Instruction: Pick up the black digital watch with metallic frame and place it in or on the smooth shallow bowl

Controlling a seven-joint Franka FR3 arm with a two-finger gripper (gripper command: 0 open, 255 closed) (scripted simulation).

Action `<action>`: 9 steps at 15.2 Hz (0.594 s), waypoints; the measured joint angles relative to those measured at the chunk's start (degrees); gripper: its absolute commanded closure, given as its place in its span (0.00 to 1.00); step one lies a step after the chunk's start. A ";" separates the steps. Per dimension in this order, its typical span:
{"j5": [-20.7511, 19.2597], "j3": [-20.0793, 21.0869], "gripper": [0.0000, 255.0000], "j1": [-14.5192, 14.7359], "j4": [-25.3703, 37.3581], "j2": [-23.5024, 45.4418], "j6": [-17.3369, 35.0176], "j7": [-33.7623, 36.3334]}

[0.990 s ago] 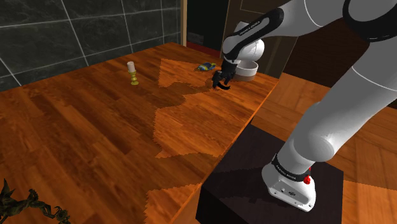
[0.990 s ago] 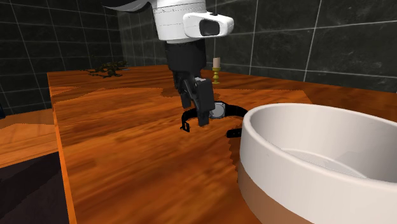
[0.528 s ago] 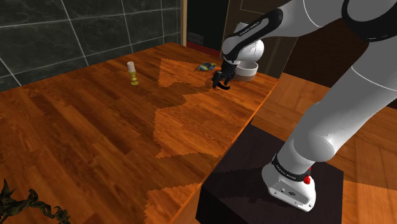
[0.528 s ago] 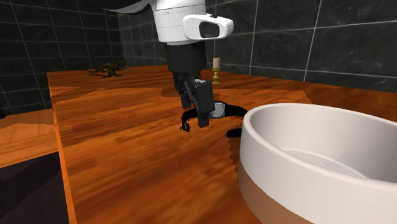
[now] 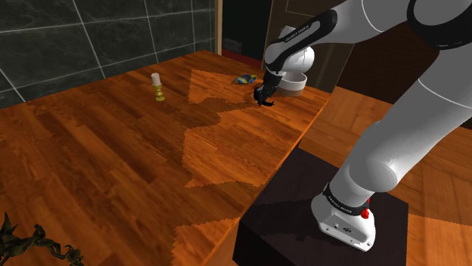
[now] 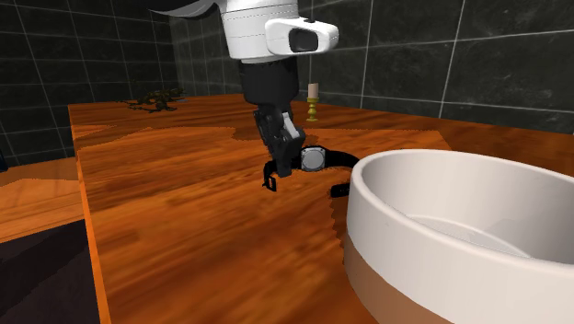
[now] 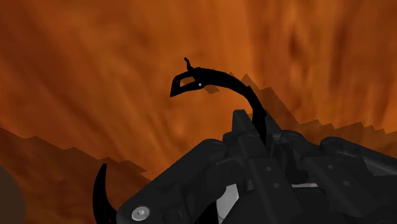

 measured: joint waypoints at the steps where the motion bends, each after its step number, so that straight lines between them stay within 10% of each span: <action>1: 0.00 0.00 1.00 0.00 0.01 0.01 -0.02 -0.01; 9: -2.44 0.52 1.00 -0.50 1.94 -2.84 -4.62 2.28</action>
